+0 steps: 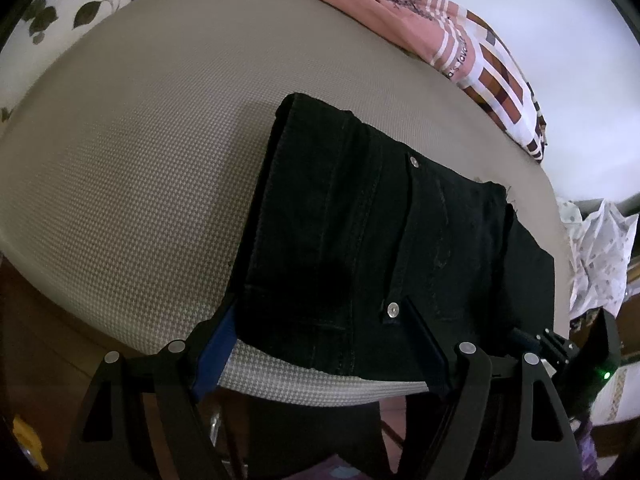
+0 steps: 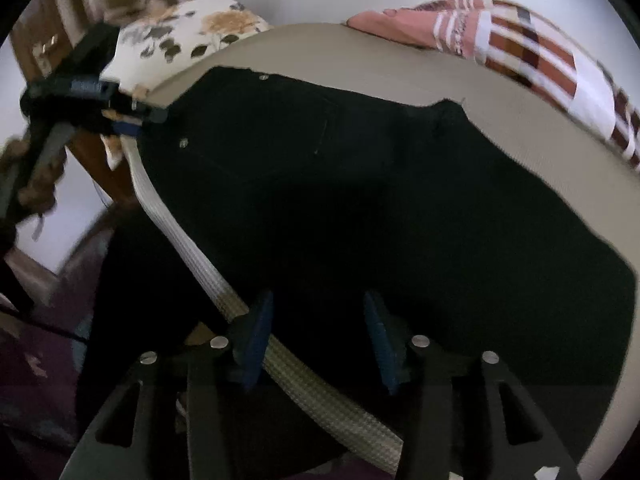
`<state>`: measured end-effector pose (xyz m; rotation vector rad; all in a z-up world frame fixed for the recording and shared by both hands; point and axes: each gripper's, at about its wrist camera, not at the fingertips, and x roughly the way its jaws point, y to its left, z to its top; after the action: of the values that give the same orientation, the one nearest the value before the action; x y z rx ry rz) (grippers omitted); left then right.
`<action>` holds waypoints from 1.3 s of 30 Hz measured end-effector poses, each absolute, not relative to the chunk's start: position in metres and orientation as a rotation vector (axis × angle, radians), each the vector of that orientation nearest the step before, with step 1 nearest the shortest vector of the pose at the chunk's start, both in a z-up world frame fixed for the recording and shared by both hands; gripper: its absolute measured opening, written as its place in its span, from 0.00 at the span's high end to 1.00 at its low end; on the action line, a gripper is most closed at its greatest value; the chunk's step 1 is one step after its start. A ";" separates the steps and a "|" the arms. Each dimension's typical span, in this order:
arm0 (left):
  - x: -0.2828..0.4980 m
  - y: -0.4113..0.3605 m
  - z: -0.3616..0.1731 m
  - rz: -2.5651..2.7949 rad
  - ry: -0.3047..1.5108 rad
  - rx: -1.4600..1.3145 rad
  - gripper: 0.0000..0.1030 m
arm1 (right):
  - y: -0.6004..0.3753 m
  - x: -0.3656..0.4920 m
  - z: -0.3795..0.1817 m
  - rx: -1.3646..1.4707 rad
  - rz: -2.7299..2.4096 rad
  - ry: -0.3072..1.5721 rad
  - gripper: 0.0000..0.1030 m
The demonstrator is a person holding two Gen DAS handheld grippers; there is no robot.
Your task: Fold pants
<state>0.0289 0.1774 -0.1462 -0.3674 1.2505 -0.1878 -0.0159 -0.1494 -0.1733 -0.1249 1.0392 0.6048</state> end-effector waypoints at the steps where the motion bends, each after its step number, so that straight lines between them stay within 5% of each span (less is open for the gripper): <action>1: 0.029 0.177 -0.146 -0.188 1.251 -0.368 0.23 | -0.152 -0.014 -0.173 -0.099 0.616 1.050 0.65; 11: 0.028 0.178 -0.148 -0.194 1.252 -0.366 0.20 | -0.193 0.013 -0.183 0.255 0.663 1.164 0.68; 18: 0.032 0.190 -0.151 -0.228 1.257 -0.452 0.19 | -0.159 -0.009 -0.171 -0.036 0.613 1.109 0.65; 21: 0.033 0.213 -0.154 -0.266 1.258 -0.614 0.19 | -0.160 -0.013 -0.160 0.047 0.640 1.058 0.63; 25: 0.032 0.233 -0.159 -0.252 1.275 -0.689 0.19 | -0.164 -0.014 -0.163 0.134 0.625 1.048 0.44; 35: 0.047 0.208 -0.177 -0.400 1.358 -0.576 0.13 | -0.177 -0.010 -0.179 0.319 0.607 1.069 0.37; 39: 0.054 0.226 -0.184 -0.488 1.381 -0.737 0.13 | -0.174 -0.010 -0.179 0.326 0.602 1.068 0.31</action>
<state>0.0540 0.2261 -0.1843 -0.7366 1.3812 -0.4880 -0.0099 -0.1742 -0.1792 0.3262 1.0679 0.6023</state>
